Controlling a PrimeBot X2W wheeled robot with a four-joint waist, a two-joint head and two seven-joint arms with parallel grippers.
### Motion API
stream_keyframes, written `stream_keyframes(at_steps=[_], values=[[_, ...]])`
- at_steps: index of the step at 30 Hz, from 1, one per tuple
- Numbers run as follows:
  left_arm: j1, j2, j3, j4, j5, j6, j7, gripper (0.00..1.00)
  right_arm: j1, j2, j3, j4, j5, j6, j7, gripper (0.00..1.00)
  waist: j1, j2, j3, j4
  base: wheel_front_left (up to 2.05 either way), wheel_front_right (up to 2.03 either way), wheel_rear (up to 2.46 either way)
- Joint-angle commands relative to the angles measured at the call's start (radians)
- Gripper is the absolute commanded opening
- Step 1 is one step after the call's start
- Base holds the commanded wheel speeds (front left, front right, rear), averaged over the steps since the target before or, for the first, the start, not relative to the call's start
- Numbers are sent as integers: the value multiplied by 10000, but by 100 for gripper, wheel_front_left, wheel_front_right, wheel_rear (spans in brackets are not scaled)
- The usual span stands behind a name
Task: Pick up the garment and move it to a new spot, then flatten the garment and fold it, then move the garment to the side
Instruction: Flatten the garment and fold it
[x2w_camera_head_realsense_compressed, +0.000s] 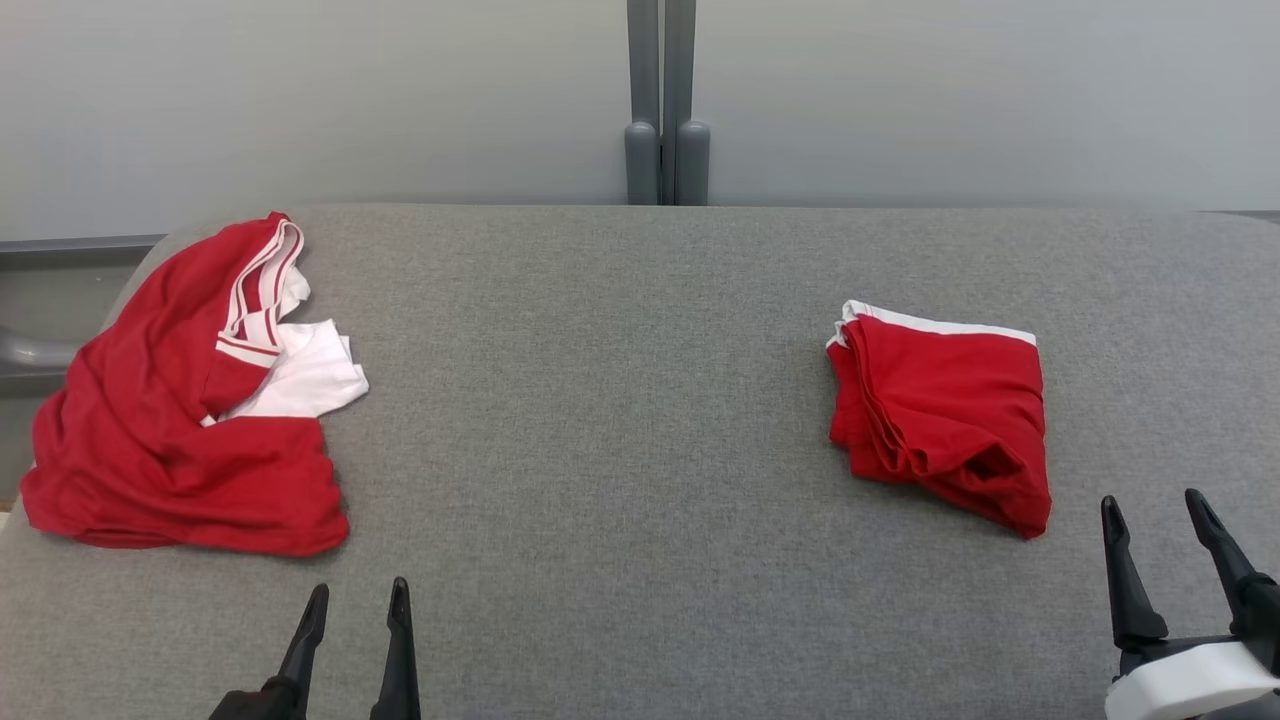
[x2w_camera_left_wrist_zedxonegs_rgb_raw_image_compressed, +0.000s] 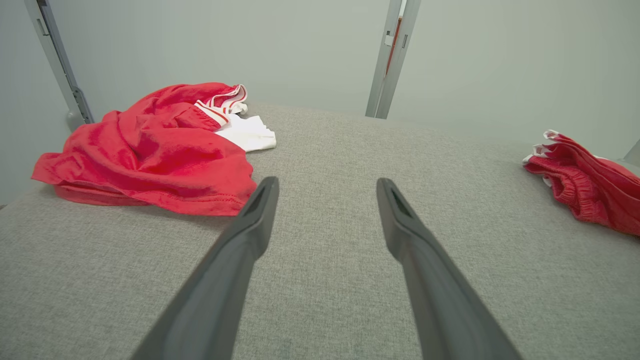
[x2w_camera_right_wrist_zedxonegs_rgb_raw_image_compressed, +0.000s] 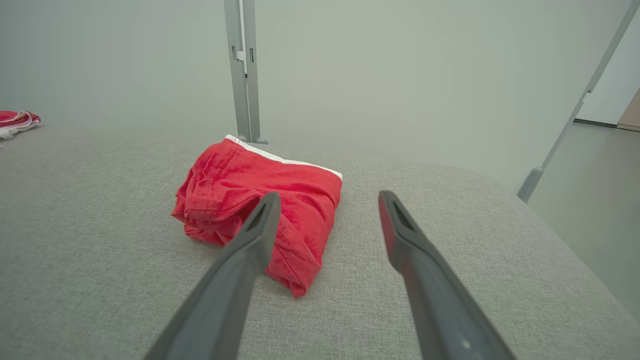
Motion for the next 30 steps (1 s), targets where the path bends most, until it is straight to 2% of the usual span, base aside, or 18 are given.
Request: stream_keyframes(at_steps=[1,3,4,6,7,14,20,25,30], values=[[30,21,19,-36,108,-21,0,100,-88,70,-111,-5,109,-15,-24,100,1,0,36,-7,0,0,0],[-67,21,17,-59,148,-31,0,100,-412,31,-242,119,238,-15,-24,100,1,0,137,-26,0,0,0],[-108,21,6,-62,164,-51,0,100,-554,-24,-262,200,268,-15,-24,82,1,0,205,-37,0,0,0],[-288,21,-40,-67,201,-87,0,100,-964,-207,-253,663,185,-15,-23,4,1,0,445,-56,0,0,0],[-386,21,-65,-62,221,-114,0,100,-1263,-297,-193,921,115,-15,-23,0,1,0,563,-56,0,0,0],[-1096,21,-451,56,136,-246,0,100,-4089,-796,886,3798,-487,-17,129,0,1,0,1663,134,0,0,0],[-1343,21,-675,253,-104,-201,0,100,-5358,-669,1454,5888,-719,-15,163,0,1,0,1932,508,0,0,0],[-1269,21,-684,293,-203,-153,0,100,-5403,-496,2049,6292,-483,-17,-28,0,1,0,1893,646,0,0,0],[-1240,21,-667,239,-239,-81,0,100,-4885,-214,2411,5510,-508,-15,-19,0,1,0,1852,680,0,0,0]])
